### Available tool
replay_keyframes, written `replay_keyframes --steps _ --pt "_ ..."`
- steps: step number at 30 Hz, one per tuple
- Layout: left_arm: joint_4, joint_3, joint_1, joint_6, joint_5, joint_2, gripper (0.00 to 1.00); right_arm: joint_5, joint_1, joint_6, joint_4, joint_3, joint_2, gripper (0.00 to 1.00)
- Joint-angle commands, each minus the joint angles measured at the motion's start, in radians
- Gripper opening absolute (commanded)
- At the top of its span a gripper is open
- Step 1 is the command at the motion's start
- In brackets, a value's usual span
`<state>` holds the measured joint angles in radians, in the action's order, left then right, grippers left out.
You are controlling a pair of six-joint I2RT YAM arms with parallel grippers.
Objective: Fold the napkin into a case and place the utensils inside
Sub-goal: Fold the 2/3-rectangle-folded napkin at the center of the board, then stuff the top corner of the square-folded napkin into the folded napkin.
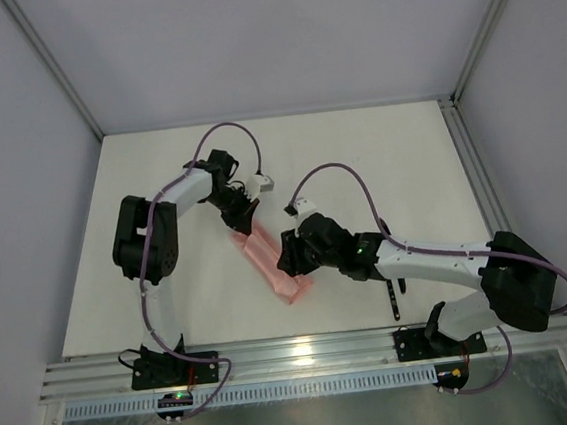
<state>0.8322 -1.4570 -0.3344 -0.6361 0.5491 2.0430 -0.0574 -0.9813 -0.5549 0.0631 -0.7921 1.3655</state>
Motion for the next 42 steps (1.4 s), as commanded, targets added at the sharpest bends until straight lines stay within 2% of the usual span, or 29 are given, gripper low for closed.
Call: replay_keyframes --steps 1,7,17,23,32,37,40,41,42 --pt "-0.004 0.026 0.003 0.035 -0.029 -0.014 0.00 0.018 -0.020 -0.068 -0.106 -0.004 0.030 0.41" --pt "-0.013 0.029 0.003 0.073 -0.032 -0.006 0.00 0.042 -0.028 -0.122 -0.071 0.005 0.075 0.23" --pt "-0.031 0.061 0.005 0.093 -0.021 -0.021 0.00 0.001 -0.039 -0.154 0.067 0.002 0.168 0.23" --pt "-0.051 0.093 0.008 0.105 -0.012 -0.052 0.00 -0.042 -0.027 -0.155 0.058 0.016 0.202 0.37" --pt "-0.062 0.138 0.014 0.102 -0.003 -0.075 0.00 -0.052 0.036 -0.140 0.004 0.039 0.216 0.47" --pt "-0.050 0.159 0.037 0.104 0.014 -0.095 0.00 -0.019 0.062 -0.112 -0.045 0.040 0.276 0.49" --pt "-0.051 0.172 0.060 0.110 0.000 -0.113 0.00 0.002 0.081 -0.097 -0.106 0.060 0.294 0.43" --pt "-0.051 0.170 0.072 0.116 -0.005 -0.115 0.00 0.010 0.087 -0.093 -0.121 0.074 0.302 0.39" --pt "-0.053 0.169 0.078 0.122 -0.009 -0.115 0.00 0.034 0.087 -0.086 -0.135 0.080 0.305 0.31"
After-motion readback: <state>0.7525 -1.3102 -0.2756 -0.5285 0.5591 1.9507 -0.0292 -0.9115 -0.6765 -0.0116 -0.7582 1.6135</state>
